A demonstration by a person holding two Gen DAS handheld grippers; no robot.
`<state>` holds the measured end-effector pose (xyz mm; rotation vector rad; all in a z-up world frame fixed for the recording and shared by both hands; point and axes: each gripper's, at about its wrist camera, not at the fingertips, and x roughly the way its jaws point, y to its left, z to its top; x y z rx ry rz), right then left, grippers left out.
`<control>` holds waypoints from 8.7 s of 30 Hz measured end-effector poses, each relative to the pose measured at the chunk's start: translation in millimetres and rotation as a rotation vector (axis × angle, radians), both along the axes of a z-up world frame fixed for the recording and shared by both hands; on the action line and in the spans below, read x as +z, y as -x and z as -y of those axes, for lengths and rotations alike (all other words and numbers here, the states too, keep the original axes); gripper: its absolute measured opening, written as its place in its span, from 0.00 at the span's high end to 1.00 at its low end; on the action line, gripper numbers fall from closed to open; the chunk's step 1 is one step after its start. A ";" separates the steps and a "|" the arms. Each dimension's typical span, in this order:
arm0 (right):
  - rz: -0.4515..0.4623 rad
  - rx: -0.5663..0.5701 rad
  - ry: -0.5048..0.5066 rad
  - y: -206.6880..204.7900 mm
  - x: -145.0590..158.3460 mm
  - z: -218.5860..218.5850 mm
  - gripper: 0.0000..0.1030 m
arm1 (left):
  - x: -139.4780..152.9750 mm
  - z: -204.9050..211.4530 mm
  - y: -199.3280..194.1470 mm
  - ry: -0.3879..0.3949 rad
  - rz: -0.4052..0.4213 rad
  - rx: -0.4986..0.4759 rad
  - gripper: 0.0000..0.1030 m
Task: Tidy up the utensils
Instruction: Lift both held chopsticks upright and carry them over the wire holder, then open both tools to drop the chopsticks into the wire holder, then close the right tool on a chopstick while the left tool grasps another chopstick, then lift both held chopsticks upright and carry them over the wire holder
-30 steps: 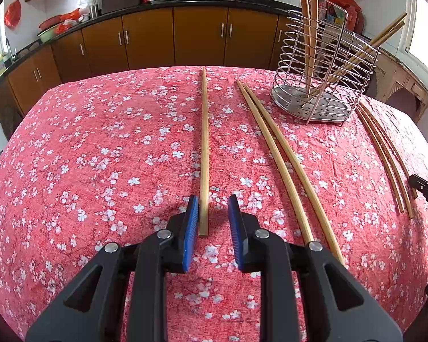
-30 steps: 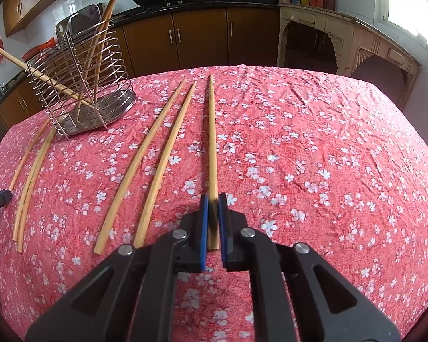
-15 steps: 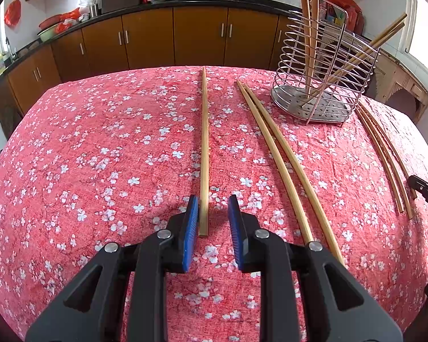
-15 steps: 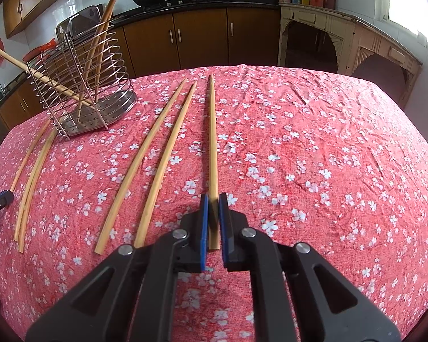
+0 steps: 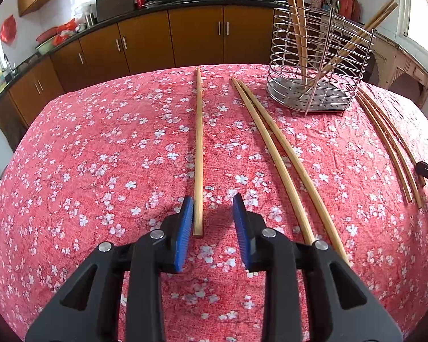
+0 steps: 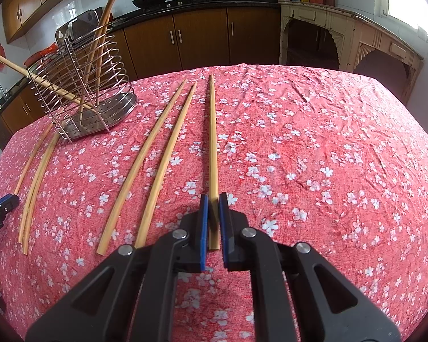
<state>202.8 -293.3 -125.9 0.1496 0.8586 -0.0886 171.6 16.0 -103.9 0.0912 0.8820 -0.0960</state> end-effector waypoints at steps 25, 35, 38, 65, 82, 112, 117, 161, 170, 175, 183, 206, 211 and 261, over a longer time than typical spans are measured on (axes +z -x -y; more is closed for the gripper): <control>0.468 0.014 -0.008 86.5 127.1 12.0 0.92 | 128.4 -38.8 75.7 0.194 0.417 -0.006 0.94; 0.610 0.015 -0.017 81.5 175.4 12.5 0.92 | 171.1 -44.0 61.7 0.230 0.517 0.038 0.94; 0.623 0.017 -0.014 74.2 184.5 10.8 0.92 | 176.7 -41.2 57.1 0.214 0.530 0.035 0.94; 0.620 0.055 -0.061 57.6 209.5 8.9 0.92 | 199.3 -34.4 45.5 0.248 0.538 0.033 0.94; 0.849 0.135 -0.170 38.0 311.9 -17.2 0.92 | 307.3 27.6 39.7 0.391 0.830 0.086 0.94; 0.605 0.124 -0.212 -119.6 205.3 -51.9 0.82 | 221.6 25.9 -67.7 0.387 0.610 0.196 0.93; 0.610 0.087 -0.192 -106.5 211.0 -43.9 0.74 | 229.7 19.6 -61.8 0.370 0.600 0.208 0.92; 0.006 0.087 -0.023 11.5 2.9 -40.2 0.70 | 37.2 6.0 29.8 0.132 0.155 0.086 0.77; -0.012 -0.007 0.023 2.8 -0.1 -25.8 0.92 | 24.3 16.6 32.2 0.184 0.086 0.019 0.77; -0.015 -0.097 -0.033 1.4 -0.1 0.0 0.93 | 16.1 28.8 30.5 0.176 0.045 -0.023 0.77; -0.013 -0.071 0.004 2.3 1.2 -8.0 0.92 | 6.0 46.9 25.1 0.137 0.007 -0.037 0.77; -0.001 -0.038 0.007 6.5 -1.8 -7.1 0.92 | 5.2 -5.5 6.5 0.061 -0.002 0.121 0.92; -0.001 -0.039 0.008 7.2 -1.5 -5.2 0.92 | 6.3 -5.4 6.3 0.100 -0.004 0.121 0.92; 0.531 -0.018 -0.011 96.7 142.6 9.9 0.93 | 131.3 -36.7 85.5 0.256 0.469 0.041 0.93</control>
